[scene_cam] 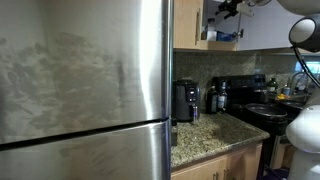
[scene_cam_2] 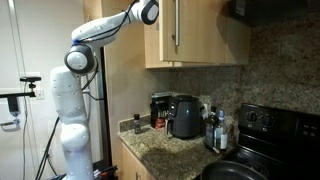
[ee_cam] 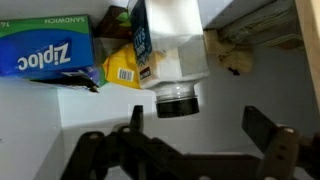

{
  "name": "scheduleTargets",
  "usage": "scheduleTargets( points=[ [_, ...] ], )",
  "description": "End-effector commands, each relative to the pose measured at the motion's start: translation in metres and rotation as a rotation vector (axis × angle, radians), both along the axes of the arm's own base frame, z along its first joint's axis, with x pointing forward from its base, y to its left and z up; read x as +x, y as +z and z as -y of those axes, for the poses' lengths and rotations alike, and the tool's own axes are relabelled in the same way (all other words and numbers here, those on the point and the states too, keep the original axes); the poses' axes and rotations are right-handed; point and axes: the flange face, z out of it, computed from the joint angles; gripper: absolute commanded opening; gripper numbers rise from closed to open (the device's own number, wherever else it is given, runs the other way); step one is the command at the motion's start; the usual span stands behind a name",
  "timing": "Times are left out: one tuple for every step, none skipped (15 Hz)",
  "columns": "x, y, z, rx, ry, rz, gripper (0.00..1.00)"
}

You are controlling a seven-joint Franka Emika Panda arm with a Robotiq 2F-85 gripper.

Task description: Pick up the bottle from the cabinet and put it on the counter, then close the cabinet door

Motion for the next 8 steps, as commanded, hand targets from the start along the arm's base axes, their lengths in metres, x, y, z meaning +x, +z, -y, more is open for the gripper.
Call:
scheduleTargets(
  points=[
    [0.004,0.001,-0.002,0.001,-0.012,0.001,1.0],
    [0.007,0.002,-0.003,0.001,-0.017,0.002,1.0],
    [0.009,0.003,-0.003,0.002,-0.019,0.004,1.0],
    [0.015,0.003,-0.003,0.007,-0.036,0.008,1.0],
    [0.021,0.003,-0.003,0.016,-0.048,-0.001,1.0],
    [0.024,0.003,-0.004,0.021,-0.052,-0.005,1.0],
    [0.029,0.005,-0.006,0.023,-0.063,0.003,1.0],
    [0.033,0.006,-0.007,0.027,-0.073,0.007,1.0]
  ],
)
